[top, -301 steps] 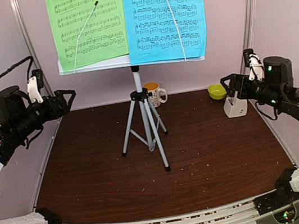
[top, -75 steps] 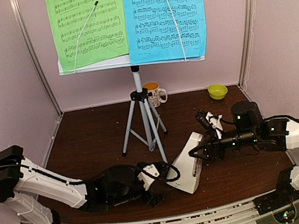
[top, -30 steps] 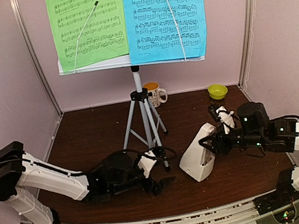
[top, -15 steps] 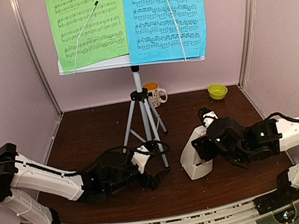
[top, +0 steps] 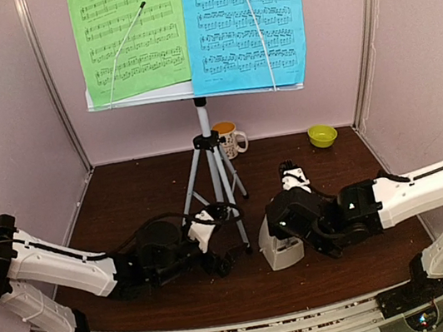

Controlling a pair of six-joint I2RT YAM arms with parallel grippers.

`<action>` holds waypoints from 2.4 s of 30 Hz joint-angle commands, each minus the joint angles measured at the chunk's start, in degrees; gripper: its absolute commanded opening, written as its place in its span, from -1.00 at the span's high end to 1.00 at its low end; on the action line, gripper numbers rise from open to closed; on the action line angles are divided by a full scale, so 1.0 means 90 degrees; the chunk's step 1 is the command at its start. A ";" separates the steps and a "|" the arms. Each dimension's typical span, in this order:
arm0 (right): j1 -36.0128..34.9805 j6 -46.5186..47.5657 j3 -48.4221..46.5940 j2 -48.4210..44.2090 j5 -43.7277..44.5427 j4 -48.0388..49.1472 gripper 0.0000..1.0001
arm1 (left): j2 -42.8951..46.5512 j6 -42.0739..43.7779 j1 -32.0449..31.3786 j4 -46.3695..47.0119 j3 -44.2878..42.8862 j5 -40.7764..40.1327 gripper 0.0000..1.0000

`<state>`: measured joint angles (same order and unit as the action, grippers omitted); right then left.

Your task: Set up the instrument practice props

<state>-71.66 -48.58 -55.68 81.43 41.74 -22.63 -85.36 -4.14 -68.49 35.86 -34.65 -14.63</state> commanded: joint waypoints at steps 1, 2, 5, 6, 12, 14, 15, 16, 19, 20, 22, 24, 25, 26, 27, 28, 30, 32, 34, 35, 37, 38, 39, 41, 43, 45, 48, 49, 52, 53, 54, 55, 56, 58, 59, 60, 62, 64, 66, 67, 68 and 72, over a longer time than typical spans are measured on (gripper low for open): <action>-0.0082 -0.0460 -0.0395 0.0069 0.0323 0.0031 -0.62 | 0.0229 0.0054 0.0088 0.0166 0.0128 -0.0117 -0.93; -0.0087 -0.0462 -0.0395 0.0089 0.0236 0.0106 -0.69 | 0.0243 0.0058 0.0099 0.0157 0.0139 -0.0122 -0.93; -0.0085 -0.0269 -0.0334 -0.0070 -0.0083 0.0358 -0.96 | 0.0306 0.0060 0.0119 0.0096 0.0165 -0.0075 -0.93; -0.0075 -0.0183 -0.0230 -0.0228 -0.0219 0.0479 -1.00 | 0.0342 0.0059 0.0128 0.0060 0.0176 -0.0053 -0.93; 0.0559 0.0763 0.1296 -0.1766 -0.2022 0.1862 -1.00 | 0.0517 0.0076 0.0139 -0.0116 0.0187 0.0251 -0.94; 0.0980 0.0817 0.1877 -0.2384 -0.2558 0.2199 -1.00 | 0.0498 0.0098 0.0149 -0.0264 0.0122 0.0449 -0.91; 0.1328 0.0811 0.2194 -0.2706 -0.2833 0.2278 -1.00 | 0.0463 0.0111 0.0149 -0.0348 0.0075 0.0552 -0.89; 0.1624 0.0786 0.2371 -0.2883 -0.3085 0.2273 -1.00 | 0.0411 0.0115 0.0149 -0.0423 0.0031 0.0674 -0.85; 0.2429 0.0695 0.2697 -0.3097 -0.3776 0.2050 -0.90 | 0.0246 0.0094 0.0159 -0.0527 -0.0115 0.1061 -0.66; 0.2628 0.0741 0.2759 -0.3074 -0.3927 0.2010 -0.84 | 0.0181 0.0095 0.0166 -0.0584 -0.0183 0.1190 -0.56; 0.2874 0.0858 0.2870 -0.2900 -0.4031 0.1899 -0.62 | 0.0060 0.0094 0.0168 -0.0691 -0.0329 0.1375 -0.36; 0.3038 0.0924 0.3052 -0.2687 -0.4124 0.2003 -0.39 | 0.0009 0.0071 0.0169 -0.0668 -0.0384 0.1433 -0.25; 0.3097 0.0925 0.3190 -0.2590 -0.4215 0.2171 -0.29 | 0.0012 0.0059 0.0168 -0.0656 -0.0404 0.1435 -0.21; 0.3141 0.0921 0.3349 -0.2496 -0.4312 0.2423 -0.18 | 0.0020 0.0051 0.0173 -0.0661 -0.0415 0.1423 -0.19; 0.3176 0.0901 0.3454 -0.2390 -0.4375 0.2649 -0.08 | 0.0030 0.0040 0.0178 -0.0666 -0.0422 0.1409 -0.18; 0.3194 0.0896 0.3532 -0.2275 -0.4448 0.2761 -0.02 | 0.0045 0.0035 0.0185 -0.0681 -0.0419 0.1407 -0.17; 0.3206 0.0923 0.3609 -0.2043 -0.4600 0.3010 0.11 | 0.0074 0.0019 0.0205 -0.0700 -0.0417 0.1401 -0.17; 0.3206 0.0900 0.3686 -0.1770 -0.4826 0.3361 0.15 | 0.0085 -0.0004 0.0216 -0.0703 -0.0408 0.1401 -0.17; 0.3187 0.0851 0.3742 -0.1471 -0.5164 0.3759 0.20 | 0.0106 -0.0076 0.0227 -0.0703 -0.0391 0.1409 -0.17; 0.3174 0.0815 0.3802 -0.1326 -0.5328 0.3997 0.22 | 0.0130 -0.0144 0.0245 -0.0689 -0.0383 0.1418 -0.17; 0.3092 0.0758 0.3867 -0.1083 -0.5533 0.4343 0.25 | 0.0225 -0.0291 0.0273 -0.0639 -0.0345 0.1425 -0.20; 0.3022 0.0731 0.3883 -0.0977 -0.5577 0.4439 0.26 | 0.0277 -0.0380 0.0288 -0.0626 -0.0331 0.1407 -0.23; 0.2955 0.0670 0.3910 -0.0934 -0.5579 0.4529 0.26 | 0.0330 -0.0477 0.0294 -0.0616 -0.0336 0.1395 -0.28; 0.2776 0.0497 0.3998 -0.0904 -0.5590 0.4709 0.26 | 0.0412 -0.0716 0.0305 -0.0627 -0.0348 0.1345 -0.43; 0.2533 0.0338 0.4095 -0.0934 -0.5519 0.4832 0.26 | 0.0432 -0.0902 0.0305 -0.0777 -0.0477 0.1360 -0.59; 0.2278 0.0206 0.4151 -0.1007 -0.5340 0.4835 0.26 | 0.0400 -0.1113 0.0299 -0.1012 -0.0694 0.1274 -0.74; 0.1867 0.0059 0.4200 -0.1064 -0.5095 0.4911 0.24 | 0.0347 -0.1395 0.0232 -0.0896 -0.0792 0.1212 -0.95; 0.1744 0.0032 0.4204 -0.1034 -0.5053 0.5004 0.24 | 0.0330 -0.1500 0.0193 -0.0799 -0.0809 0.1162 -0.96; 0.1453 0.0023 0.4066 -0.0788 -0.4964 0.5170 0.22 | 0.0196 -0.1675 -0.0020 -0.0699 -0.0975 0.0902 -0.96; 0.1396 0.0026 0.4032 -0.0707 -0.4965 0.5225 0.21 | 0.0139 -0.1722 -0.0099 -0.0768 -0.1078 0.0774 -0.96; 0.1353 0.0019 0.4013 -0.0653 -0.4966 0.5310 0.20 | 0.0058 -0.1774 -0.0175 -0.0834 -0.1178 0.0658 -0.96; 0.1309 0.0001 0.4025 -0.0625 -0.4963 0.5390 0.19 | -0.0021 -0.1841 -0.0233 -0.0911 -0.1291 0.0542 -0.96; 0.1290 -0.0007 0.4046 -0.0634 -0.4959 0.5457 0.19 | -0.0092 -0.1960 -0.0286 -0.0992 -0.1400 0.0441 -0.96; 0.1259 -0.0006 0.4137 -0.0742 -0.4881 0.5534 0.18 | -0.0253 -0.2109 -0.0381 -0.1016 -0.1535 0.0297 -0.96; 0.1254 0.0009 0.4206 -0.0877 -0.4839 0.5574 0.17 | -0.0310 -0.2144 -0.0451 -0.0981 -0.1562 0.0194 -0.96; 0.1246 0.0046 0.4281 -0.1017 -0.4777 0.5580 0.16 | -0.0353 -0.2196 -0.0494 -0.0927 -0.1564 0.0093 -0.96; 0.1250 0.0148 0.4407 -0.1362 -0.4602 0.5427 0.13 | -0.0458 -0.2374 -0.0529 -0.0833 -0.1562 -0.0059 -0.96; 0.1248 0.0280 0.4522 -0.1740 -0.4417 0.5274 0.09 | -0.0611 -0.2499 -0.0539 -0.1083 -0.1740 -0.0303 -0.96; 0.1251 0.0421 0.4615 -0.2110 -0.4216 0.5075 0.05 | -0.0762 -0.2494 -0.0566 -0.1417 -0.1957 -0.0569 -0.95; 0.1252 0.0524 0.4652 -0.2268 -0.4111 0.4973 0.00 | -0.0856 -0.2457 -0.0578 -0.1542 -0.2077 -0.0663 -0.96; 0.1252 0.0602 0.4694 -0.2419 -0.4019 0.4888 -0.06 | -0.0955 -0.2401 -0.0575 -0.1630 -0.2187 -0.0698 -0.96; 0.1263 0.0921 0.4859 -0.2826 -0.3648 0.4666 -0.21 | -0.1320 -0.2278 -0.0598 -0.1805 -0.2506 -0.0733 -0.95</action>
<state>-60.14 -44.27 -13.78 58.83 3.33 22.48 -94.78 -24.95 -73.52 20.88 -53.84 -18.44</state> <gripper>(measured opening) 0.581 0.977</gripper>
